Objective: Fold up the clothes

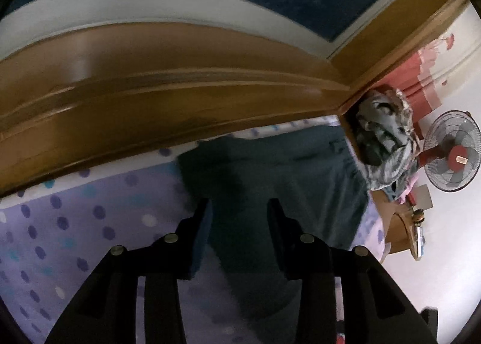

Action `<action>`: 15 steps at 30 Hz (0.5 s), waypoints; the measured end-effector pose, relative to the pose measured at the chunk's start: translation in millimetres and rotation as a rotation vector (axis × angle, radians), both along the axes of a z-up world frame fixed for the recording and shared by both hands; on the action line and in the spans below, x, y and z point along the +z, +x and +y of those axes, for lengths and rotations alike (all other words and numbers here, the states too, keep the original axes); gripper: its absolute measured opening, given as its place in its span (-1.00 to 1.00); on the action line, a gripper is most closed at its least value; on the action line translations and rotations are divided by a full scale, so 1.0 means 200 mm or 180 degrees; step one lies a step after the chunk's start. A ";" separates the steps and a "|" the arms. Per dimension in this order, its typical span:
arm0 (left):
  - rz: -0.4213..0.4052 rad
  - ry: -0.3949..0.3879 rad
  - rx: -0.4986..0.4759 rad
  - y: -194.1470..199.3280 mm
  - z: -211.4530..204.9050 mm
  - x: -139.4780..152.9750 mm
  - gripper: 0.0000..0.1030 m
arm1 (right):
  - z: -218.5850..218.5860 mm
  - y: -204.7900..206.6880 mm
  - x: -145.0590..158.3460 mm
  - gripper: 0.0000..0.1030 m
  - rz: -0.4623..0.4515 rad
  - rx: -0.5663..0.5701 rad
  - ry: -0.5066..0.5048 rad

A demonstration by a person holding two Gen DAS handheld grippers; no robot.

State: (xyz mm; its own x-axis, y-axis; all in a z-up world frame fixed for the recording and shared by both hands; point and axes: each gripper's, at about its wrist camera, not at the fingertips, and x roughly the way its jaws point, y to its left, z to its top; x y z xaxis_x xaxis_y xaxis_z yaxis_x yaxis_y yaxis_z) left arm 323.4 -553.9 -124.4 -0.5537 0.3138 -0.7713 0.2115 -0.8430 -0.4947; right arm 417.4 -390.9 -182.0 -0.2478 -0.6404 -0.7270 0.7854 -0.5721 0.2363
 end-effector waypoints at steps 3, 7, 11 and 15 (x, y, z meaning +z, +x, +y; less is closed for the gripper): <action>-0.0051 0.0149 -0.0049 -0.03 -0.03 -0.08 -0.26 | -0.10 0.05 -0.05 0.27 0.0081 -0.0043 0.0179; -0.0051 0.0283 -0.0125 -0.08 -0.02 -0.14 -0.26 | -0.21 -0.02 -0.08 0.04 -0.0007 -0.0296 0.0260; -0.0012 0.0242 -0.0107 -0.13 -0.01 -0.16 -0.27 | -0.20 -0.11 -0.06 -0.84 -0.0016 -0.0548 0.0341; -0.0030 0.0067 -0.0128 -0.21 0.02 -0.15 -0.42 | -0.11 -0.03 0.10 -0.86 0.0317 -0.0324 0.0305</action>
State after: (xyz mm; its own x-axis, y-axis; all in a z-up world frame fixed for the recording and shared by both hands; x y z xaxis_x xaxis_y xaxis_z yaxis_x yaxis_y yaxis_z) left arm 281.2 -550.0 -154.8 -0.5330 0.3517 -0.7695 0.1824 -0.8404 -0.5104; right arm 411.7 -413.8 -162.4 -0.3816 -0.5373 -0.7521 0.7390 -0.6661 0.1008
